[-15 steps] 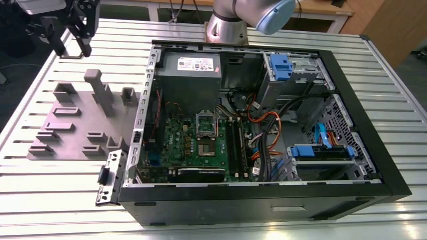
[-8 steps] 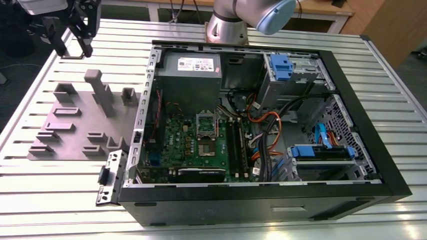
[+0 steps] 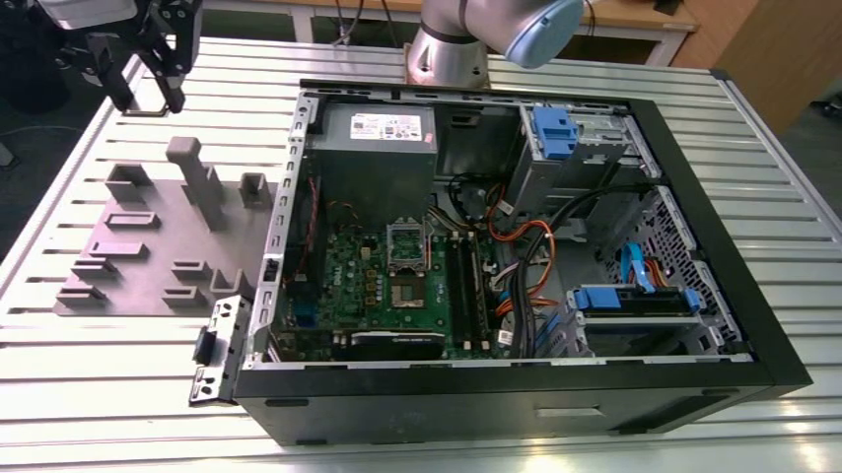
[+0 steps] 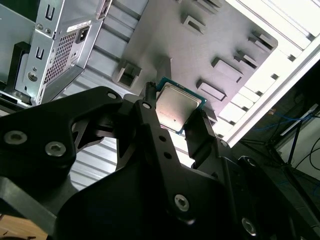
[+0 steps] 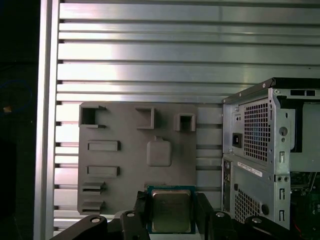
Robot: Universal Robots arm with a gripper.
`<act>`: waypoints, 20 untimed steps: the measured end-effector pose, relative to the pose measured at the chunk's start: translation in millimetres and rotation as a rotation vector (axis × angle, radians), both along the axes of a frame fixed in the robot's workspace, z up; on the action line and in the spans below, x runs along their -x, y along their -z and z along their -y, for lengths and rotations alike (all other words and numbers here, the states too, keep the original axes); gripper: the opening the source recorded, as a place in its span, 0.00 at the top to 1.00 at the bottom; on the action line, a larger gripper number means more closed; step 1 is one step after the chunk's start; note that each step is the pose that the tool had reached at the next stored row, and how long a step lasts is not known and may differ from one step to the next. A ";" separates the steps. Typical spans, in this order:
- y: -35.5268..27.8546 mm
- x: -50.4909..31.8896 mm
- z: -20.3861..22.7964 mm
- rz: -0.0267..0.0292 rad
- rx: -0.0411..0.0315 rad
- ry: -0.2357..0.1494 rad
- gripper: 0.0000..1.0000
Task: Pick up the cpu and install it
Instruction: 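Pick up the cpu and move it towards the insertion slot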
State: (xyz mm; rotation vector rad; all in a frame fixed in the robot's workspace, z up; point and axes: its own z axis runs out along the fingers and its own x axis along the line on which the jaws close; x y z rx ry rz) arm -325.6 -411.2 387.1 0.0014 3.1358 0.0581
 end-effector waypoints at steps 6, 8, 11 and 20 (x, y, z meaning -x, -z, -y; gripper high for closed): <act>0.0 -1.1 0.0 0.0000 0.0000 0.000 0.53; 0.0 -1.5 0.0 0.0000 -0.0001 0.000 0.53; 0.0 -2.1 0.0 0.0001 0.0000 0.000 0.53; 0.1 -3.9 0.0 0.0001 -0.0001 0.000 0.53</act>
